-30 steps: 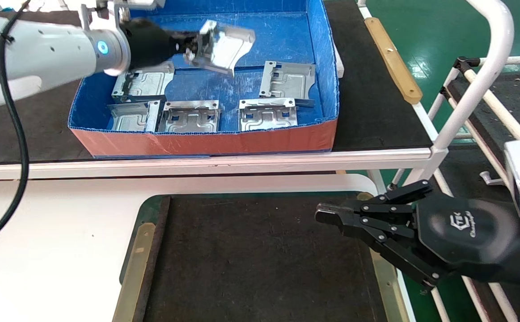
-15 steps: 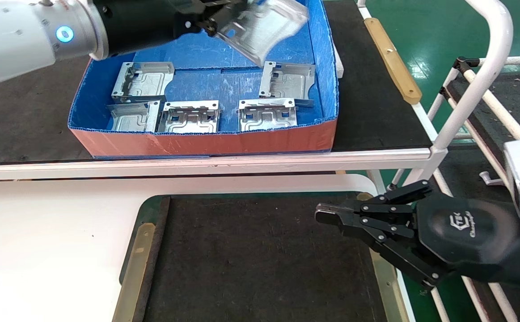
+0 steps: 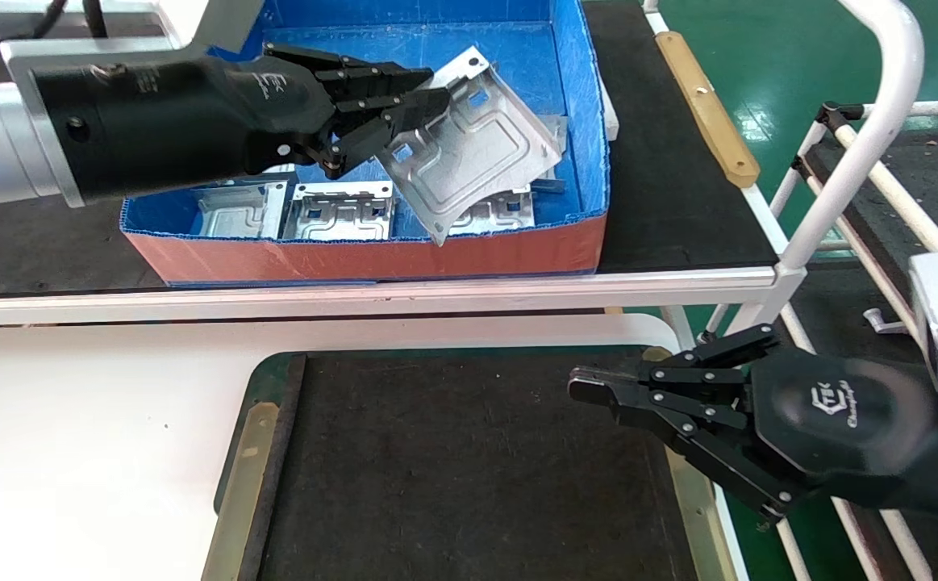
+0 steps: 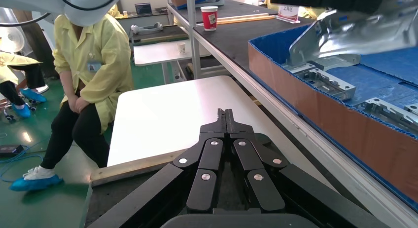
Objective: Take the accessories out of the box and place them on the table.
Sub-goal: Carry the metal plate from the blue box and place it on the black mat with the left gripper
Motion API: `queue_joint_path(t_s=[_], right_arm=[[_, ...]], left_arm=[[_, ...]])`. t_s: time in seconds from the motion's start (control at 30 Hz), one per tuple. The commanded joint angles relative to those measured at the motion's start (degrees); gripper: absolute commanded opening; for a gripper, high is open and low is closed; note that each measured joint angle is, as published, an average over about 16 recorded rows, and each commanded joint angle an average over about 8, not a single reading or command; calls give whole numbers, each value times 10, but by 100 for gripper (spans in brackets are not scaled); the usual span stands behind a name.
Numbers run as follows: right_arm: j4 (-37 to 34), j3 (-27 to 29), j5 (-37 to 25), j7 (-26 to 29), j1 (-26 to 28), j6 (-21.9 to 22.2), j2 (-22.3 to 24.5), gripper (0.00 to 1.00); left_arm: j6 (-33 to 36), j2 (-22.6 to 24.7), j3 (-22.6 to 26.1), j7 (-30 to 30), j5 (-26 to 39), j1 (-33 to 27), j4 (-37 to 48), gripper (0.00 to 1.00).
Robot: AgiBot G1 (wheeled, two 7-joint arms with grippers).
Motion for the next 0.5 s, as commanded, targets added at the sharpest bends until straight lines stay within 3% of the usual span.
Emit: queue_joint_path(t_s=[0.03, 0.13, 0.37, 0.4, 0.5], right_arm=[[0, 0, 0, 0, 0, 0, 0, 0], [0, 0, 0, 0, 0, 0, 0, 4], [0, 0, 0, 0, 0, 0, 0, 91], [0, 0, 0, 0, 0, 0, 0, 100], [0, 0, 0, 0, 0, 0, 0, 100]], left_arm=[[8, 5, -3, 26, -9, 3, 21, 0], [49, 10, -8, 74, -33, -9, 71, 0], [161, -2, -21, 148, -86, -33, 145, 0], [174, -4, -22, 154, -90, -36, 152, 0], [210, -11, -22, 169, -99, -45, 173, 0]])
